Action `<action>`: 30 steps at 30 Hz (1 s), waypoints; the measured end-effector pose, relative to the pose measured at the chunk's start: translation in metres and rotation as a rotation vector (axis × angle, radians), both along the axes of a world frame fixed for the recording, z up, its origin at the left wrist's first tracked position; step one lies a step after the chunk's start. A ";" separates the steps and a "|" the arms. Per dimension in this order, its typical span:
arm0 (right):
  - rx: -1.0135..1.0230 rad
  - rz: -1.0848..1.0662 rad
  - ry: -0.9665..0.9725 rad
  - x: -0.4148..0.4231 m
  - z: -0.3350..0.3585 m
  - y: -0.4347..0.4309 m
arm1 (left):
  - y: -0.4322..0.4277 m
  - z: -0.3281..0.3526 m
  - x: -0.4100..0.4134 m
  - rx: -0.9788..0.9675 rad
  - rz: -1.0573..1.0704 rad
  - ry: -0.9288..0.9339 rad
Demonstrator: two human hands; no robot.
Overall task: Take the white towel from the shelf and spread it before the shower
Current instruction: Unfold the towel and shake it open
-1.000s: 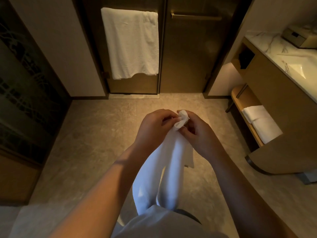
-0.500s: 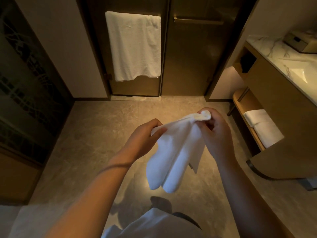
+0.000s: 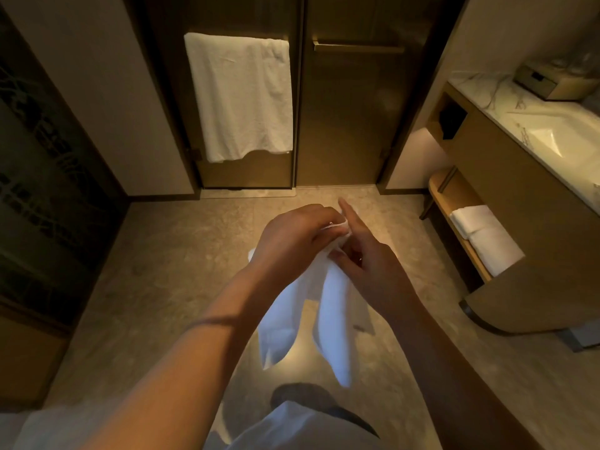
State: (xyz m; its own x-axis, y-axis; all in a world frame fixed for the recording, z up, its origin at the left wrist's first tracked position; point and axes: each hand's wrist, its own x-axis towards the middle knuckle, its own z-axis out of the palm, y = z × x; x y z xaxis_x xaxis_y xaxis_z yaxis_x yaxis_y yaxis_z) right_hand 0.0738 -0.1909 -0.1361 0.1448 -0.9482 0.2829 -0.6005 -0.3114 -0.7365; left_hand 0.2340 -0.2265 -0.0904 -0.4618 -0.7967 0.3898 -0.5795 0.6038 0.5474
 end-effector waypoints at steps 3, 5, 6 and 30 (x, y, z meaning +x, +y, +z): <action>-0.023 -0.055 -0.059 -0.002 -0.006 0.000 | 0.000 -0.003 0.003 0.036 0.004 0.019; -0.029 -0.083 -0.102 0.000 -0.009 0.001 | 0.003 -0.007 0.005 0.036 0.021 0.014; -0.030 -0.091 -0.123 0.002 -0.011 0.001 | 0.004 -0.009 0.007 0.034 0.029 0.003; -0.081 -0.255 -0.102 -0.014 0.000 -0.020 | 0.012 -0.025 0.032 0.223 0.371 0.354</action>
State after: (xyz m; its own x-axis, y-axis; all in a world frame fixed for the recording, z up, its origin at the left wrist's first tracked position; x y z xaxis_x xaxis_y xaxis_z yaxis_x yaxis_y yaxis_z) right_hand 0.0601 -0.2105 -0.1363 -0.1282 -0.9242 0.3598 -0.5908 -0.2203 -0.7762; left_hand 0.2664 -0.2148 -0.1154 -0.0060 -0.9619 0.2733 -0.4887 0.2413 0.8384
